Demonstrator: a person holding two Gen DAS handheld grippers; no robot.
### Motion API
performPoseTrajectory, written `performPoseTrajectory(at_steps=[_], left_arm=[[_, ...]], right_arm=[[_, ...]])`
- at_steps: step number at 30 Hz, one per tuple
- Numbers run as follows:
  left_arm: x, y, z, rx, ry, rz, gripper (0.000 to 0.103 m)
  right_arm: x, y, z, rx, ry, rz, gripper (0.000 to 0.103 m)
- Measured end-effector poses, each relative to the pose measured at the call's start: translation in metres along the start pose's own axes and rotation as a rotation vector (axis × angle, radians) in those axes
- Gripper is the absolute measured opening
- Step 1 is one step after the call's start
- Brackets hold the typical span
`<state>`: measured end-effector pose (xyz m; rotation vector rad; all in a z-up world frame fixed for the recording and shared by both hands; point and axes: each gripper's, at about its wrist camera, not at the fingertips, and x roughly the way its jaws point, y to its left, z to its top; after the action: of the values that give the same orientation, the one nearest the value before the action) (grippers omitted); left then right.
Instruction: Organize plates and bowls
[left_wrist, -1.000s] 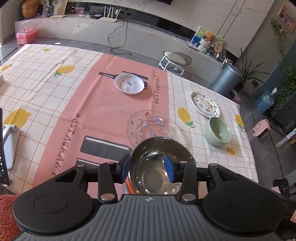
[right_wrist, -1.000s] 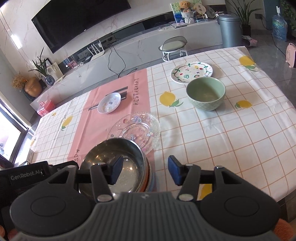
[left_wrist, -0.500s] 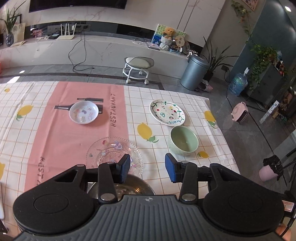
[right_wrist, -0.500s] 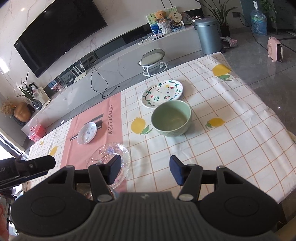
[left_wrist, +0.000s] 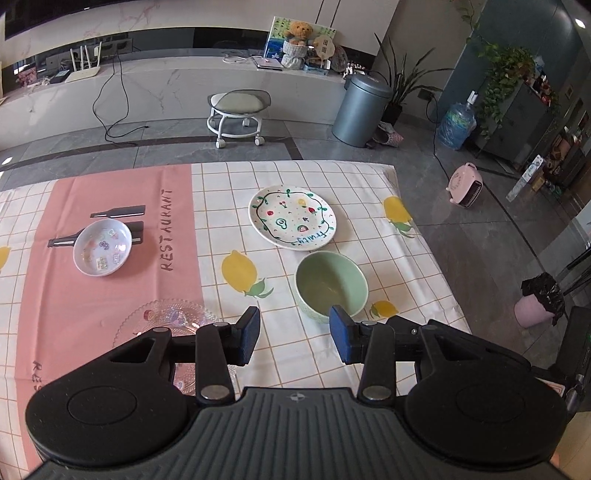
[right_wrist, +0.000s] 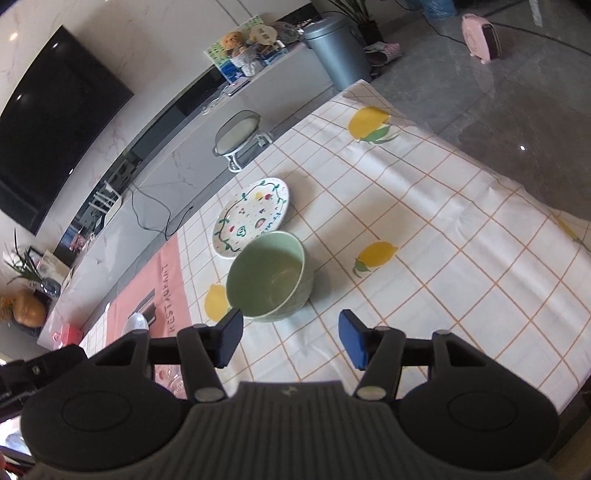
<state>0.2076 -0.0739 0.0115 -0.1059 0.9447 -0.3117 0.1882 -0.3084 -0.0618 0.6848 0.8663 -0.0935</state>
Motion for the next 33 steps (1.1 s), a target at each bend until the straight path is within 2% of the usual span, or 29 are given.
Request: performPoseTrajectory(at_steps=[6,9,14,23,25,33], left_arm=[[0.041,-0.018,0.015,0.036,0.056,0.025,0.048],[0.06,-0.022,0.024,0.059,0.073,0.049,0.048],[0.097,-0.023,0.033,0.055,0.116,0.067,0.048],[0.142,-0.02,0.034,0.031,0.171,0.093,0.048],[0.148,-0.019,0.033,0.03,0.178,0.105,0.044],[0.158,-0.02,0.028,0.058,0.178,0.125,0.008]], right_arm=[[0.025,0.006,0.021,0.03,-0.012,-0.033,0.057],[0.04,0.01,0.032,0.01,-0.005,-0.06,0.053],[0.063,0.004,0.04,0.032,0.041,-0.076,0.038],[0.087,0.004,0.041,-0.013,0.102,-0.077,0.021],[0.091,0.004,0.04,-0.018,0.114,-0.076,0.018],[0.101,0.003,0.038,-0.019,0.142,-0.071,0.012]])
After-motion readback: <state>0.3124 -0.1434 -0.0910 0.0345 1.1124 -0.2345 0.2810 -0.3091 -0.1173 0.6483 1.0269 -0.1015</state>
